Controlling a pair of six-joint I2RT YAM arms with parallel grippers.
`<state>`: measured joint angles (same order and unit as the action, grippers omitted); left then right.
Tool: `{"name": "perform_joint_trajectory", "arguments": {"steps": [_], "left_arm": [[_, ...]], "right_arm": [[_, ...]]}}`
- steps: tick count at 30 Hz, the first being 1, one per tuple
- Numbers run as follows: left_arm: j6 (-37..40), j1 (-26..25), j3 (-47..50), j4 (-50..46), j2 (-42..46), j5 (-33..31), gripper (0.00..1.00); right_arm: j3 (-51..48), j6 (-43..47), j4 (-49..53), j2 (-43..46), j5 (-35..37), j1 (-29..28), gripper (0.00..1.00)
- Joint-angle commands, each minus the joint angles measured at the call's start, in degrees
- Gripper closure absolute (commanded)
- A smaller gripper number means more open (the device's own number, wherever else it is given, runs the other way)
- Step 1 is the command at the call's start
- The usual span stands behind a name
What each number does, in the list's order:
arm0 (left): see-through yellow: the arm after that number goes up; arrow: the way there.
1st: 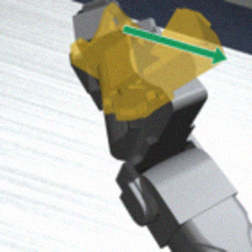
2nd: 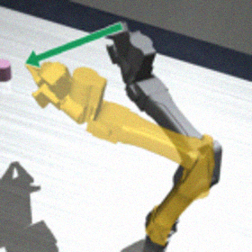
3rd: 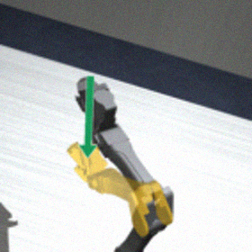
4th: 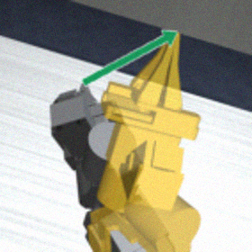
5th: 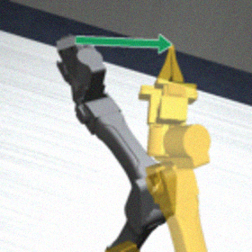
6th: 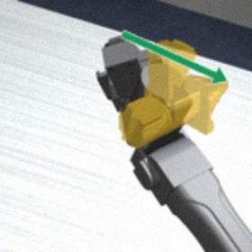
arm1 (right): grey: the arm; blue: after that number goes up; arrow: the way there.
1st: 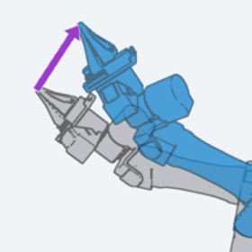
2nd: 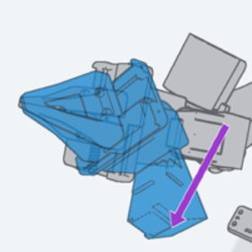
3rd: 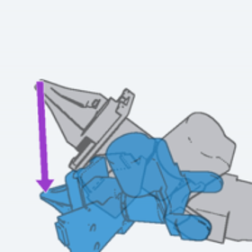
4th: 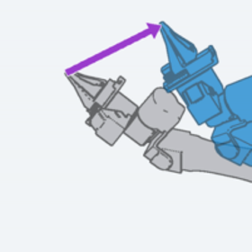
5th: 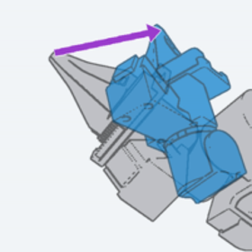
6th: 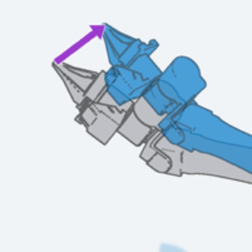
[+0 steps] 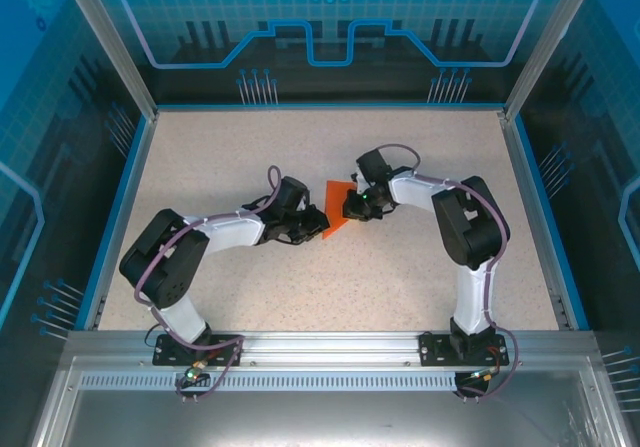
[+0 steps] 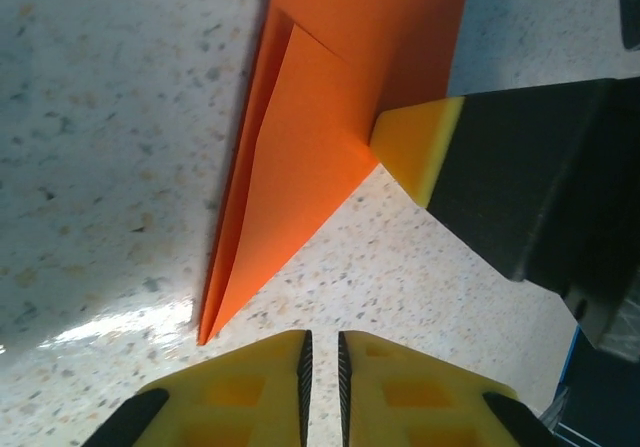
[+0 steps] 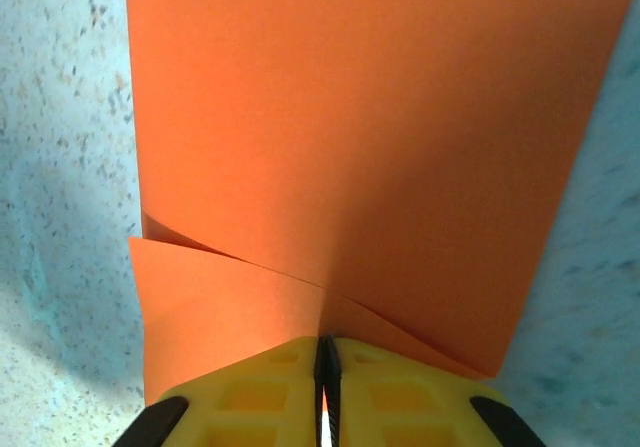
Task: Fold a paper plane with a square sheet of paper (pick it up from the middle)
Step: Rotate the paper at the center of the table.
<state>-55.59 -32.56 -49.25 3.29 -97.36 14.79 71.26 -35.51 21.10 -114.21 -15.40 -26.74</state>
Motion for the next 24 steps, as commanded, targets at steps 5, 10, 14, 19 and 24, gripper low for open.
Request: {"name": "perform_joint_trajectory", "arguments": {"steps": [5, 10, 14, 19, 24], "left_arm": [[-1.57, -1.1, 3.02, 0.67, 1.17, -2.03, 0.88], [-2.54, -1.1, 4.85, 0.38, 1.22, -4.75, 0.97], [-2.95, -1.08, 5.7, -0.54, 1.77, -7.49, 1.0], [-2.86, -1.1, 6.48, -0.64, 2.43, -8.28, 1.0], [-3.4, -1.05, 6.62, -1.54, 1.54, -8.26, 1.0]], "right_arm": [[-5.83, -9.53, 0.76, 3.45, -0.57, -7.98, 0.88], [-6.32, -8.99, -1.41, 5.4, -1.85, -7.2, 0.88], [-5.65, -7.56, -2.25, 5.49, -3.78, -7.09, 0.89], [-6.55, -7.39, -5.3, 5.7, -6.41, -7.18, 0.91], [-5.23, -6.53, -5.25, 4.25, -7.69, -8.04, 0.91]]}}
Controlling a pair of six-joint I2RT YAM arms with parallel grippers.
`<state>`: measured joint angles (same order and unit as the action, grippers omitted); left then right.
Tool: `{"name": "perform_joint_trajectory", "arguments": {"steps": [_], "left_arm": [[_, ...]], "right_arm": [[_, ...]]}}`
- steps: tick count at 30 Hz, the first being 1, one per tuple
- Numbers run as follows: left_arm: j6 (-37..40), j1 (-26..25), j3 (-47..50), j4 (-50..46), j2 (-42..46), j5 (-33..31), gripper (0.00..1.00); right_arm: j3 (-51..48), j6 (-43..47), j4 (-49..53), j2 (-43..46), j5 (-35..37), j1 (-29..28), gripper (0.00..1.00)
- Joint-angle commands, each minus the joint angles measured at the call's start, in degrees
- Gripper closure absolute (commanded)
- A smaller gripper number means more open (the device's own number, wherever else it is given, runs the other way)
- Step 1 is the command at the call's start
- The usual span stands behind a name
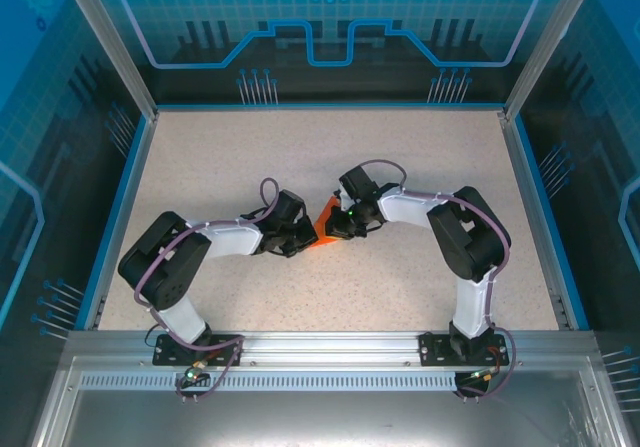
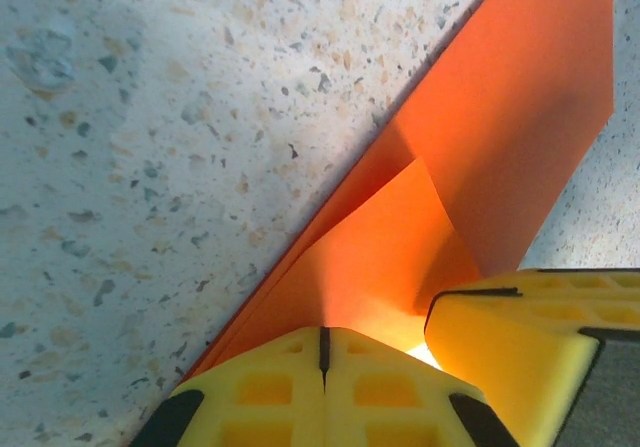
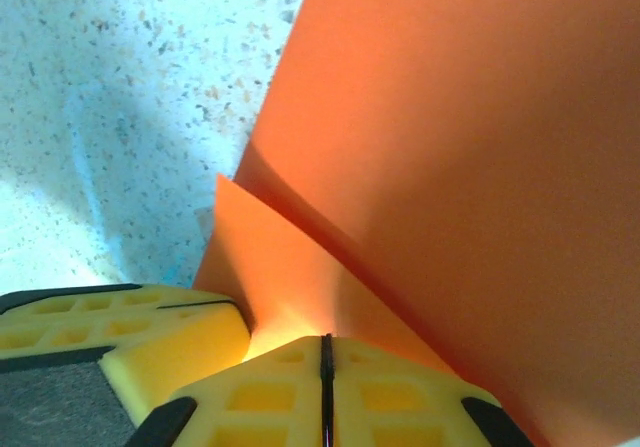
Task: Fold a paper plane with a square sheet of paper (pick it up from the middle)
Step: Rotate the paper at the center of the table, then first fold the triangle in half at the center of the table, then rotate the paper at the center of the table.
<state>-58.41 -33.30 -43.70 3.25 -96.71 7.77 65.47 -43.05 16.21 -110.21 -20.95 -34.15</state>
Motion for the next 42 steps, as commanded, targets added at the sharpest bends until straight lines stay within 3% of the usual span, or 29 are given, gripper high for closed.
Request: {"name": "perform_joint_trajectory", "arguments": {"steps": [1, 11, 22, 30, 33, 36, 42], "left_arm": [[-0.83, -0.36, 1.03, -1.86, 0.64, -1.35, 1.0], [-3.81, -0.35, 1.82, -6.37, -0.53, -1.83, 1.0], [-4.7, -0.36, 3.65, -7.46, -0.58, -1.28, 1.0], [-2.22, -0.45, 0.81, -6.3, 0.58, 1.71, 1.0], [-0.56, -0.38, -1.96, -7.78, 3.03, 1.77, 0.83], [1.46, 0.42, -5.82, -15.19, 6.1, -1.95, 0.66], [1.29, 6.73, -5.42, -26.6, 11.31, -9.27, 0.4]], "right_arm": [[0.78, 1.11, -0.26, -0.35, -2.15, -0.73, 0.91], [-2.22, 1.81, 0.44, -2.93, 0.25, 1.18, 0.92], [-8.62, 9.44, 1.7, 2.58, 3.68, 11.44, 0.91], [-4.53, 10.71, 4.17, 8.12, 6.71, 9.42, 0.84], [-3.14, 9.69, 4.31, 9.2, 8.21, 6.33, 0.8], [-1.11, 8.07, 3.97, 8.35, 8.59, 2.82, 0.78], [5.37, 6.43, 4.52, 1.17, 6.07, -3.43, 0.78]]}}
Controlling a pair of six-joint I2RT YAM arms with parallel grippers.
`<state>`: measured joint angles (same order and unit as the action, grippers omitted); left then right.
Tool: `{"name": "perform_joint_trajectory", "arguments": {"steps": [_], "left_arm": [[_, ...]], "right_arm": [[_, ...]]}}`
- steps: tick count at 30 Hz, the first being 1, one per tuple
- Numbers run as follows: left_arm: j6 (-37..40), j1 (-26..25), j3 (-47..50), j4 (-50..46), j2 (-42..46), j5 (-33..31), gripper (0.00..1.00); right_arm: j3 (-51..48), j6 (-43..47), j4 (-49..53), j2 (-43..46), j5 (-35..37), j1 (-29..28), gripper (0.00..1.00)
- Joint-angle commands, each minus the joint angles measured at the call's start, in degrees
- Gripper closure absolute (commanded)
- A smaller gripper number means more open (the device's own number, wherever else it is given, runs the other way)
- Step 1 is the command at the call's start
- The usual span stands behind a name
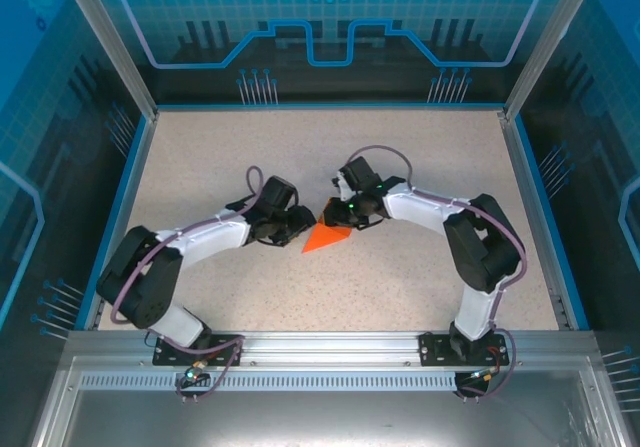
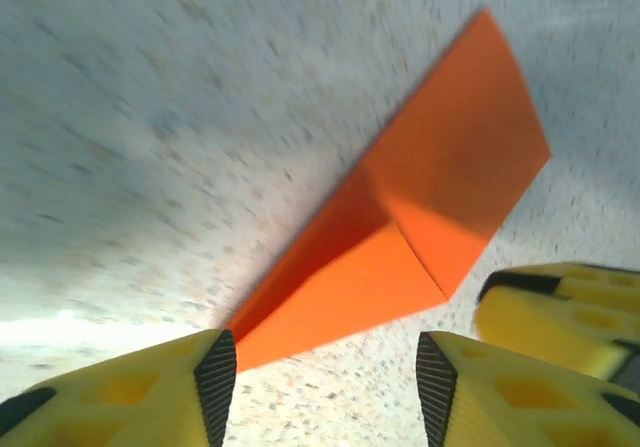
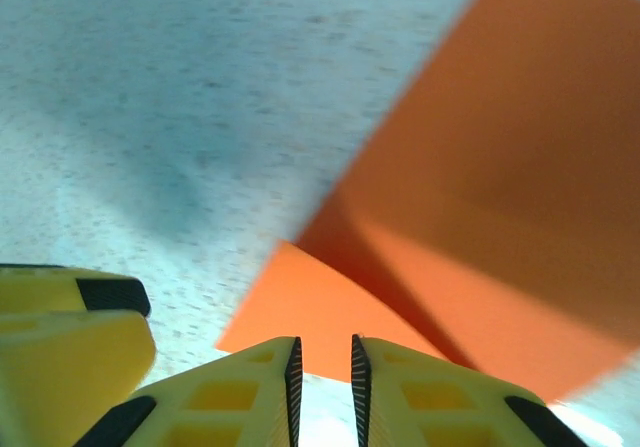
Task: Fold a paper plane with a square sheet of paper (pick it up from the middle)
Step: Rotate the paper at the center of the table.
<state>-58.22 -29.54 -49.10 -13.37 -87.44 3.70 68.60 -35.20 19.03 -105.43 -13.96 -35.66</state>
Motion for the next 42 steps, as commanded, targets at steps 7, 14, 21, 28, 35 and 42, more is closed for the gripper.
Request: {"name": "perform_joint_trajectory", "arguments": {"steps": [7, 14, 21, 28, 35, 42], "left_arm": [[1.37, 9.31, 2.9, -16.04, 9.03, -11.69, 0.14], [3.42, 10.03, 1.46, -19.25, 9.83, -14.31, 0.02], [7.85, 10.03, 0.86, -15.54, 9.16, -8.54, 0.01], [12.69, 5.82, 0.81, -6.61, 7.5, -0.7, 0.04], [12.19, -2.22, -1.32, 1.26, 2.71, 4.11, 0.33], [10.75, -5.95, -6.44, 5.94, -7.82, 8.26, 0.7]], "right_arm": [[6.78, -0.97, 3.2, -9.47, -2.3, -5.67, 0.81], [7.59, 3.14, 6.75, -12.51, -2.31, -7.03, 0.82], [3.14, 21.44, 15.79, -10.24, -0.31, -4.99, 0.83], [1.49, 11.5, 8.26, -0.75, -8.67, -0.14, 0.65], [-9.54, -3.83, -1.77, 7.44, -6.98, 6.22, 0.45], [-15.76, -7.69, -5.37, 12.07, -7.49, 11.03, 0.34]]}}
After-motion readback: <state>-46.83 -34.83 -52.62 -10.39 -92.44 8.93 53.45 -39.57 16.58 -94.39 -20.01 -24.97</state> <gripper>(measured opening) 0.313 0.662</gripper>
